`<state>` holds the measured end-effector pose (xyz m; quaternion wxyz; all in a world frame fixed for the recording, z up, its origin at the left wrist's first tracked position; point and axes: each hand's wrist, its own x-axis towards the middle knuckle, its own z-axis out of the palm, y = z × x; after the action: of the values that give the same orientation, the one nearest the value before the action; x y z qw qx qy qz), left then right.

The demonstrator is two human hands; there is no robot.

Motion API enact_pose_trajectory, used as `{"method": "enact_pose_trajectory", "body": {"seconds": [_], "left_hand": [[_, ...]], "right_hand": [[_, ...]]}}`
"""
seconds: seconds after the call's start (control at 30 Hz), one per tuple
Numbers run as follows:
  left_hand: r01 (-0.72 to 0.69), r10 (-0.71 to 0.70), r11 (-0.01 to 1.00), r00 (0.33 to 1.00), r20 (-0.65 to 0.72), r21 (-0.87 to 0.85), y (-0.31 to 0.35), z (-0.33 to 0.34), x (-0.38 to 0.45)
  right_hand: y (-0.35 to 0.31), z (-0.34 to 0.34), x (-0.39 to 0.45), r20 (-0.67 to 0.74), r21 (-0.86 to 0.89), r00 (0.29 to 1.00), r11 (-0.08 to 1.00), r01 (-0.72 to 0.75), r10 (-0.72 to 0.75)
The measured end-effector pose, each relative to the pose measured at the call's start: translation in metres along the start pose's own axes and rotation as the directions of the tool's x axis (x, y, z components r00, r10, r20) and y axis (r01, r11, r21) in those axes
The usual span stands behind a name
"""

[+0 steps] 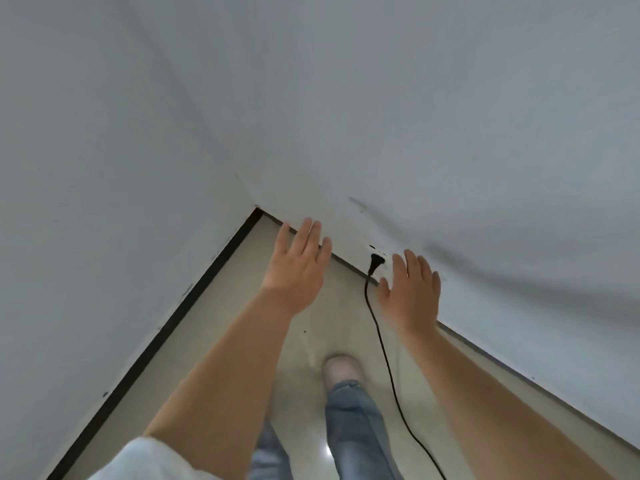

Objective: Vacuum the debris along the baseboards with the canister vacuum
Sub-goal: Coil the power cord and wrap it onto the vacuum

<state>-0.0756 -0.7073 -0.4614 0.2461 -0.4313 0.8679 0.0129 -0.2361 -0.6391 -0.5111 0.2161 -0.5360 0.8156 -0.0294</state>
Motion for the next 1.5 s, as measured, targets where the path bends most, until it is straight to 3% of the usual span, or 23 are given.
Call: {"method": "enact_pose_trajectory", "body": {"seconds": [0.1,0.17,0.27,0.43,0.53,0.67,0.83,0.93,1.03,1.13,1.3,1.37,1.47,1.5], "left_hand": [[-0.177,0.176,0.979,0.984,0.017,0.1,-0.01,0.02,0.037],[-0.319,0.333,0.934,0.94,-0.068,0.161,-0.02,0.04,0.065],[-0.478,0.595,0.792,0.744,-0.305,0.379,-0.035,0.069,0.106],[-0.564,0.843,0.529,0.434,-0.317,0.634,-0.043,0.116,0.181],[-0.489,0.889,0.446,0.337,-0.309,0.75,-0.04,0.139,0.227],[-0.403,0.917,0.399,0.186,-0.353,0.824,-0.037,0.152,0.272],[-0.092,0.929,0.371,0.061,-0.366,0.924,-0.037,0.158,0.289],[-0.143,0.938,0.347,0.063,-0.342,0.927,-0.042,0.159,0.287],[-0.196,0.933,0.359,0.04,-0.359,0.912,-0.042,0.153,0.289],[-0.232,0.917,0.395,0.043,-0.396,0.889,-0.039,0.153,0.285],[-0.399,0.923,0.382,0.214,-0.32,0.834,-0.02,0.156,0.229],[-0.553,0.921,0.39,0.226,-0.318,0.736,0.009,0.154,0.189],[-0.726,0.902,0.409,0.233,-0.363,0.553,0.069,0.136,0.128],[-0.767,0.909,0.389,0.231,-0.346,0.51,0.092,0.127,0.105]], "right_hand": [[0.004,0.035,0.009,-0.011,-0.016,0.994,0.993,-0.113,0.113],[0.004,0.059,0.02,-0.054,-0.018,0.977,0.978,-0.208,0.207],[-0.004,0.094,0.04,-0.102,0.063,0.932,0.937,-0.344,0.348],[-0.003,0.161,0.09,-0.232,0.153,0.86,0.89,-0.429,0.455],[0.003,0.193,0.113,-0.224,0.244,0.781,0.81,-0.534,0.583],[0.017,0.212,0.134,-0.212,0.126,0.738,0.767,-0.629,0.64],[0.019,0.222,0.138,-0.278,0.063,0.737,0.777,-0.626,0.616],[0.015,0.226,0.139,-0.269,0.08,0.729,0.769,-0.635,0.63],[0.009,0.23,0.14,-0.461,0.147,0.646,0.771,-0.62,0.608],[0.003,0.255,0.106,-0.318,0.274,0.687,0.757,-0.594,0.654],[-0.002,0.286,0.007,-0.276,0.369,0.651,0.704,-0.607,0.707],[0.014,0.26,-0.03,-0.155,0.553,0.582,0.559,-0.618,0.798],[0.053,0.203,-0.096,0.076,0.822,0.426,0.185,-0.538,0.901],[0.068,0.181,-0.124,0.117,0.86,0.396,0.107,-0.498,0.911]]}}
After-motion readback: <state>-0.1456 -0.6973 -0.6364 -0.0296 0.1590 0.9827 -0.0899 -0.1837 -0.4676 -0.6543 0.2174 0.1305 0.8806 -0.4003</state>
